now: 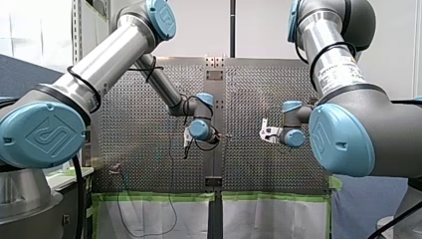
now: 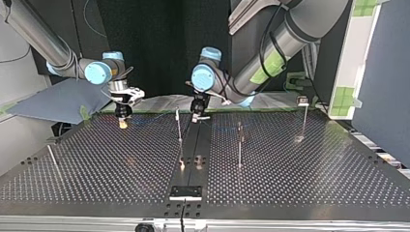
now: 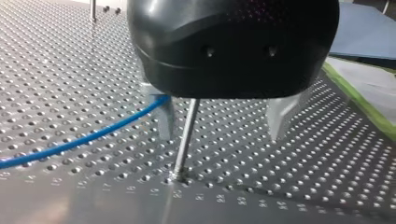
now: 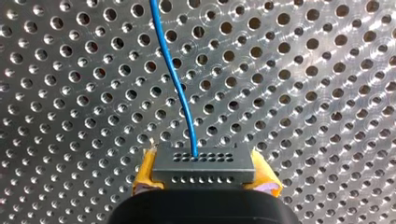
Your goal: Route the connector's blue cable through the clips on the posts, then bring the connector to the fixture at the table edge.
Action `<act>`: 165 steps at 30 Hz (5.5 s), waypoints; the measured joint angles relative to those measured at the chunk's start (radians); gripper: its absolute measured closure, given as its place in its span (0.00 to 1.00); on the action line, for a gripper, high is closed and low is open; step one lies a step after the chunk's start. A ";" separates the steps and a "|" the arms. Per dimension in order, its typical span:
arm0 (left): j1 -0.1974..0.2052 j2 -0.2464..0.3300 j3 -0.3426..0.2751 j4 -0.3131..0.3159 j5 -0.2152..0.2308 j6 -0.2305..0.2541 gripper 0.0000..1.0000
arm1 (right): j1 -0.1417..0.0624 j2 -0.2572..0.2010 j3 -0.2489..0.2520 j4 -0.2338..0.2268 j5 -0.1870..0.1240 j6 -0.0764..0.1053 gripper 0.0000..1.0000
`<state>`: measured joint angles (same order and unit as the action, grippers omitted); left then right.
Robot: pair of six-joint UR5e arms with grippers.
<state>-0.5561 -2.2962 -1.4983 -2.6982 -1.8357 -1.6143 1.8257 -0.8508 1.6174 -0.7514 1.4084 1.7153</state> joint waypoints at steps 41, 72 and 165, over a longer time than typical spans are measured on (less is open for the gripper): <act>-0.116 0.064 -0.077 0.002 -0.002 -0.014 0.00 | 0.005 0.000 0.000 0.024 0.000 0.000 0.98; -0.136 0.119 -0.132 0.038 -0.055 -0.033 0.00 | 0.004 0.000 0.000 0.027 -0.005 0.000 0.98; -0.090 0.601 -0.944 0.552 -0.103 -0.193 0.00 | 0.006 0.004 -0.001 0.031 -0.005 0.003 0.98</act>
<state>-0.6466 -1.6957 -2.4420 -2.1465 -1.9384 -1.8070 1.8312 -0.8468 1.6168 -0.7209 1.4038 1.7184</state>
